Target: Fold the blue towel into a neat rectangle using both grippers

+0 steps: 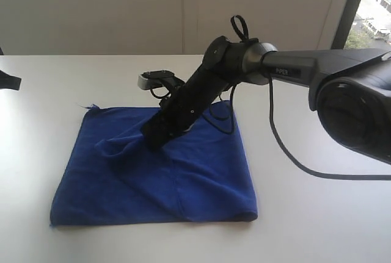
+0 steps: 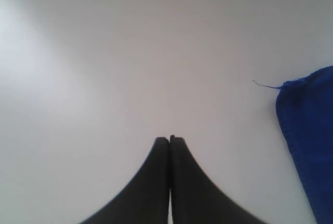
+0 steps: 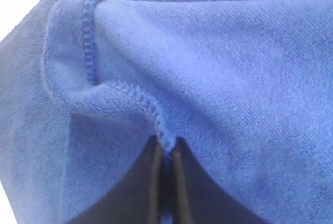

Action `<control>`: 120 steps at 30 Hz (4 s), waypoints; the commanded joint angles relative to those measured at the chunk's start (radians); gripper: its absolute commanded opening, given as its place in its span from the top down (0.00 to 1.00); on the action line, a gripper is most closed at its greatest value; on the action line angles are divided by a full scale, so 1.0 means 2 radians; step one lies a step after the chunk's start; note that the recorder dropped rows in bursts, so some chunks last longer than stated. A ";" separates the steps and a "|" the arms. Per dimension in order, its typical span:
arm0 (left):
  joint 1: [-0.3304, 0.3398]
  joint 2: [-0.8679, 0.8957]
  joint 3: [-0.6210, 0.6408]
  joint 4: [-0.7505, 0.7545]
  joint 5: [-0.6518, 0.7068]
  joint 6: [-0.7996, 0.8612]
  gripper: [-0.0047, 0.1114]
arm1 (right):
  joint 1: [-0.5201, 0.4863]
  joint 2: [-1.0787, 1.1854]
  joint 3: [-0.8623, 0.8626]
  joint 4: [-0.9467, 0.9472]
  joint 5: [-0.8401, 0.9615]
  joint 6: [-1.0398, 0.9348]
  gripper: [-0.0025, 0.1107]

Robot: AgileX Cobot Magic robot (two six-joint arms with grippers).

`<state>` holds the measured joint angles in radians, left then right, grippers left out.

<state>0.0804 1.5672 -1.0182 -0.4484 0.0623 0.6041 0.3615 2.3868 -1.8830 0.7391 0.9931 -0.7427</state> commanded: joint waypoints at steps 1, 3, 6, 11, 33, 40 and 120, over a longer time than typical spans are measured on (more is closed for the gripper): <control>-0.001 0.000 0.003 -0.005 0.002 0.003 0.96 | -0.002 -0.042 0.000 -0.048 -0.010 0.015 0.98; -0.001 0.004 0.003 0.023 0.003 0.039 0.96 | -0.002 -0.064 0.000 -0.121 -0.032 0.059 0.98; -0.001 0.014 0.003 0.049 0.027 0.096 0.96 | -0.002 -0.091 0.000 -0.239 -0.046 0.137 0.98; -0.011 0.031 0.003 0.049 0.041 0.146 0.94 | -0.002 -0.125 0.000 -0.353 -0.045 0.212 0.98; -0.209 0.117 0.002 0.087 -0.126 0.210 0.46 | -0.002 -0.179 0.000 -0.583 0.018 0.347 0.98; -0.245 0.154 0.002 0.171 -0.199 0.161 0.46 | -0.002 -0.182 0.000 -0.583 0.024 0.347 0.98; -0.297 0.226 0.004 0.764 -0.371 -0.456 0.52 | -0.008 -0.182 0.000 -0.579 0.028 0.352 0.98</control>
<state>-0.5121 2.0399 -1.0161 1.0453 -0.7036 -0.2587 0.3512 2.0340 -1.8830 -0.4198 1.0481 -0.0446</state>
